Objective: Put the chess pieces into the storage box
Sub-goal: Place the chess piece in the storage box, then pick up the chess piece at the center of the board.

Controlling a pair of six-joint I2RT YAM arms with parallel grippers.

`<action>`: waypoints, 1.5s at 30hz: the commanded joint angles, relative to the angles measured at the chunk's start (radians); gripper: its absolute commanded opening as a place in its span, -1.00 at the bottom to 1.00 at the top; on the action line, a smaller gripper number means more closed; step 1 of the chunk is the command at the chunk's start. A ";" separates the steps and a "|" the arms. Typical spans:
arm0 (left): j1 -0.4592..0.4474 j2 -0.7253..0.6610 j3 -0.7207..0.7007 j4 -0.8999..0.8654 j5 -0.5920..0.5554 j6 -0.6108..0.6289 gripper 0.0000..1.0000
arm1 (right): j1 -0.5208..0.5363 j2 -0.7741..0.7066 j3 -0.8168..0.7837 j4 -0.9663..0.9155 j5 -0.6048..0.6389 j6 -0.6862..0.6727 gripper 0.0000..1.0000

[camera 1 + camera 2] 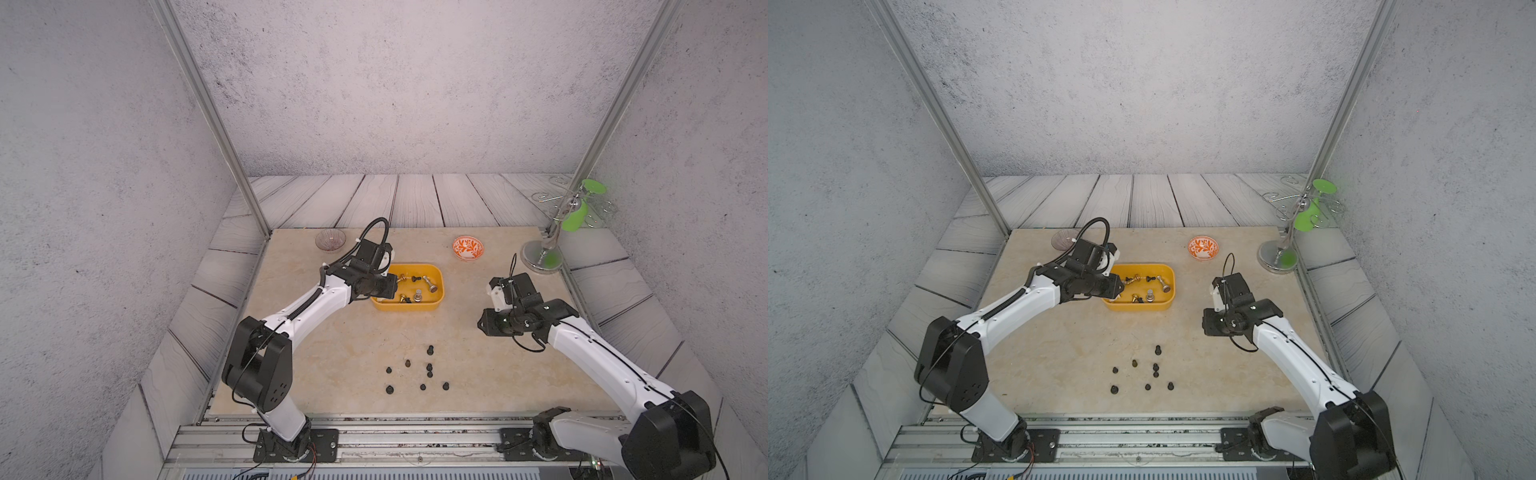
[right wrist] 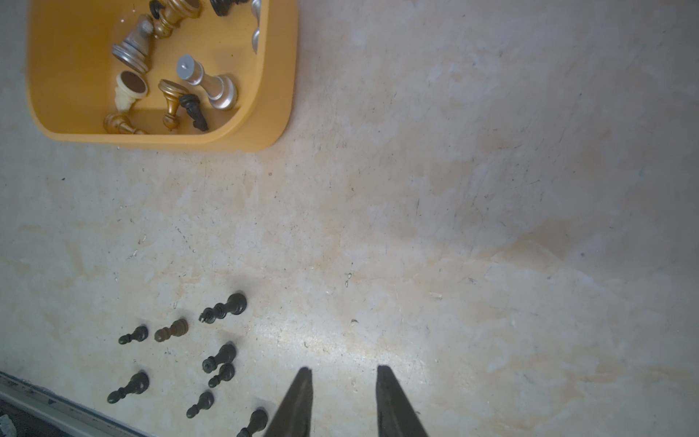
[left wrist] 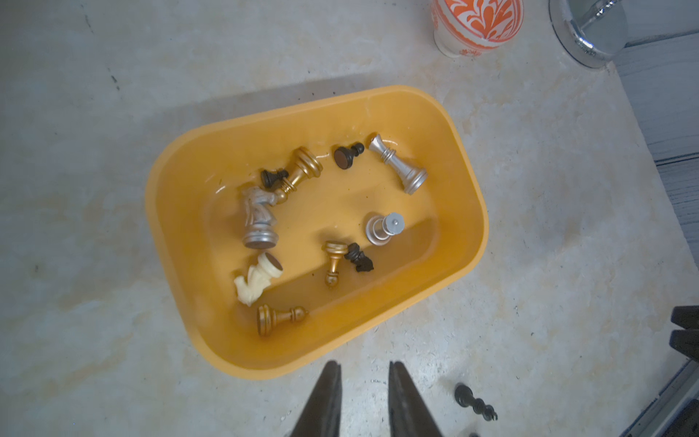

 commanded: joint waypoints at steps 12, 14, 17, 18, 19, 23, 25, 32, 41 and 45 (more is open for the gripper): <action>0.007 -0.180 -0.220 -0.022 0.011 -0.042 -0.48 | 0.029 0.035 0.015 0.025 -0.046 0.024 -0.39; 0.007 -0.198 -0.243 -0.029 0.011 -0.046 -0.48 | 0.044 0.048 0.019 0.025 -0.040 0.025 -0.39; 0.006 -0.223 -0.281 -0.037 0.012 -0.058 -0.48 | 0.072 0.066 0.032 0.028 -0.029 0.026 -0.39; 0.006 -0.230 -0.296 -0.036 0.011 -0.064 -0.48 | 0.084 0.075 0.038 0.030 -0.025 0.029 -0.39; 0.006 -0.236 -0.309 -0.033 0.012 -0.068 -0.48 | 0.095 0.084 0.044 0.033 -0.022 0.029 -0.39; 0.005 -0.253 -0.347 -0.033 0.016 -0.088 -0.48 | 0.149 0.125 0.072 0.040 -0.013 0.038 -0.39; 0.005 -0.262 -0.367 -0.031 0.021 -0.098 -0.48 | 0.178 0.145 0.084 0.054 -0.014 0.047 -0.39; 0.005 -0.288 -0.424 -0.021 0.019 -0.121 -0.48 | 0.274 0.210 0.115 0.081 0.003 0.071 -0.36; 0.004 -0.298 -0.445 -0.014 0.028 -0.139 -0.48 | 0.366 0.289 0.163 0.078 0.041 0.076 -0.29; 0.003 -0.297 -0.448 -0.010 0.030 -0.143 -0.48 | 0.400 0.330 0.197 0.059 0.065 0.065 -0.28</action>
